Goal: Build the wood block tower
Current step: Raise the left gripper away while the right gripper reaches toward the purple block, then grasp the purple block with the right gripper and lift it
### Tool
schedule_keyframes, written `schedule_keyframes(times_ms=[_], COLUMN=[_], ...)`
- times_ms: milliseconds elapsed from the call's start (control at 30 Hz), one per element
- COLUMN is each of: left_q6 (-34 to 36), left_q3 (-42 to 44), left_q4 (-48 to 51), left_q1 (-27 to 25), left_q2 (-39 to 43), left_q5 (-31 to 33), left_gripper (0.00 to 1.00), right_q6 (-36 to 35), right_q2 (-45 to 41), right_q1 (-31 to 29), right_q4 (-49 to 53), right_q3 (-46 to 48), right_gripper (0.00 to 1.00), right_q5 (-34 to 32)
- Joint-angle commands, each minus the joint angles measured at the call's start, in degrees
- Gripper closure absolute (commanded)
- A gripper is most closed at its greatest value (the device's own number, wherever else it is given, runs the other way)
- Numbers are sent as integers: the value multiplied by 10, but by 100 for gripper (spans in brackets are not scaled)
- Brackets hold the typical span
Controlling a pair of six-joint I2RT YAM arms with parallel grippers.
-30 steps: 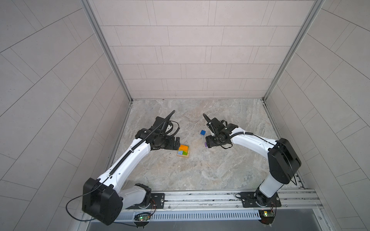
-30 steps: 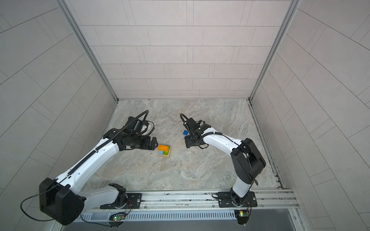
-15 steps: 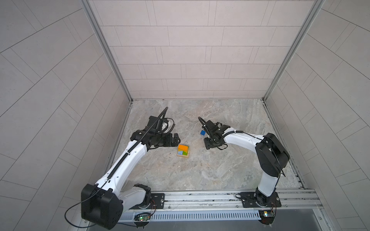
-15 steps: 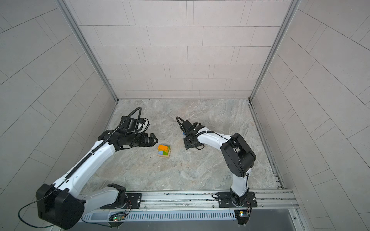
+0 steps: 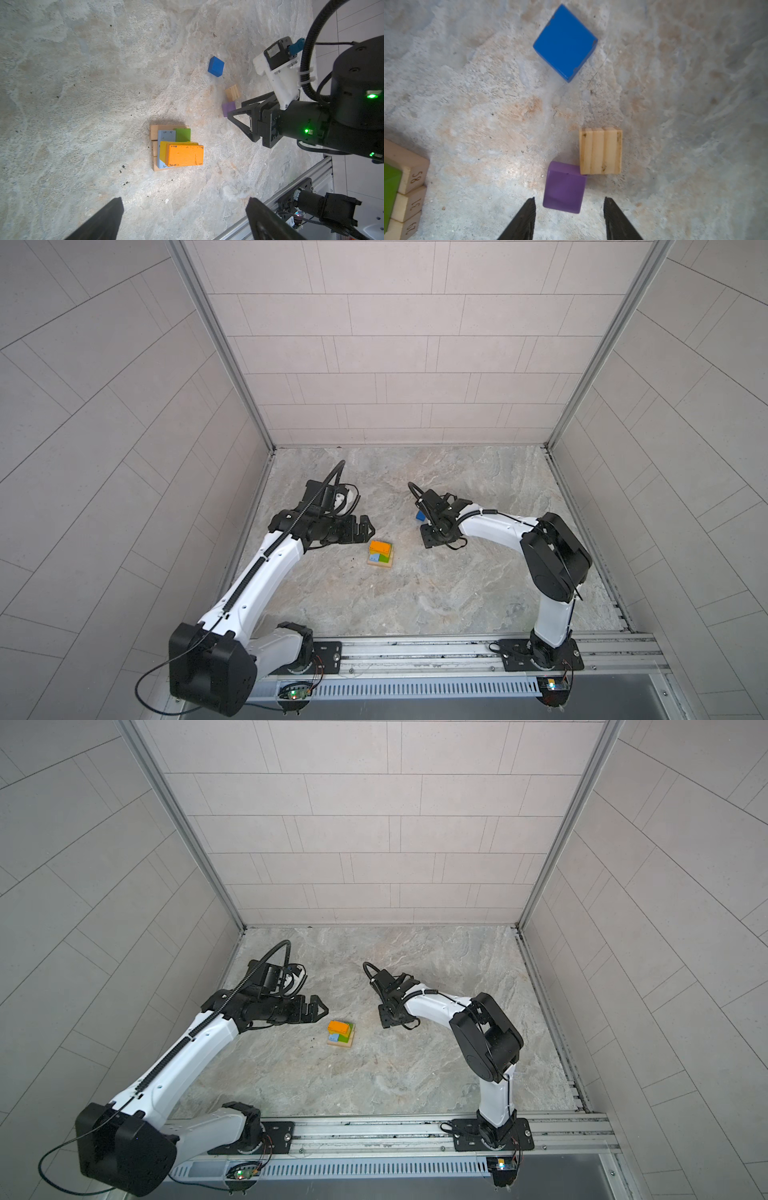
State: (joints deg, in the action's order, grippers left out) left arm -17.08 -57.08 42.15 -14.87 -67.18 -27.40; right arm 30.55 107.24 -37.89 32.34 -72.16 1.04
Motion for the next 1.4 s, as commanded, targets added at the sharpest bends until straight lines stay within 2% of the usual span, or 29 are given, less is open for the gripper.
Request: schedule_keyframes(times_ms=[0,867,1133,1367], left_q6=[3,3,1,1], left_q3=[7,9,8,9], left_q4=[-3,-8,-9,-17], left_q1=[5,11,21,44], left_q2=[0,-3,-11,-24], left_q5=[-9,-20,-29,-71], left_gripper=[0,0,0,0], right_q6=[11,8,-7,-45], right_q2=[15,32,6,-36], right_q1=[-6,-13,-14,-20], right_q4=[-2,12,21,65], right_q3=[-9,-28,-27,-49], right_gripper=[48,70,72,74], right_q5=[-4,-20,-25,-20])
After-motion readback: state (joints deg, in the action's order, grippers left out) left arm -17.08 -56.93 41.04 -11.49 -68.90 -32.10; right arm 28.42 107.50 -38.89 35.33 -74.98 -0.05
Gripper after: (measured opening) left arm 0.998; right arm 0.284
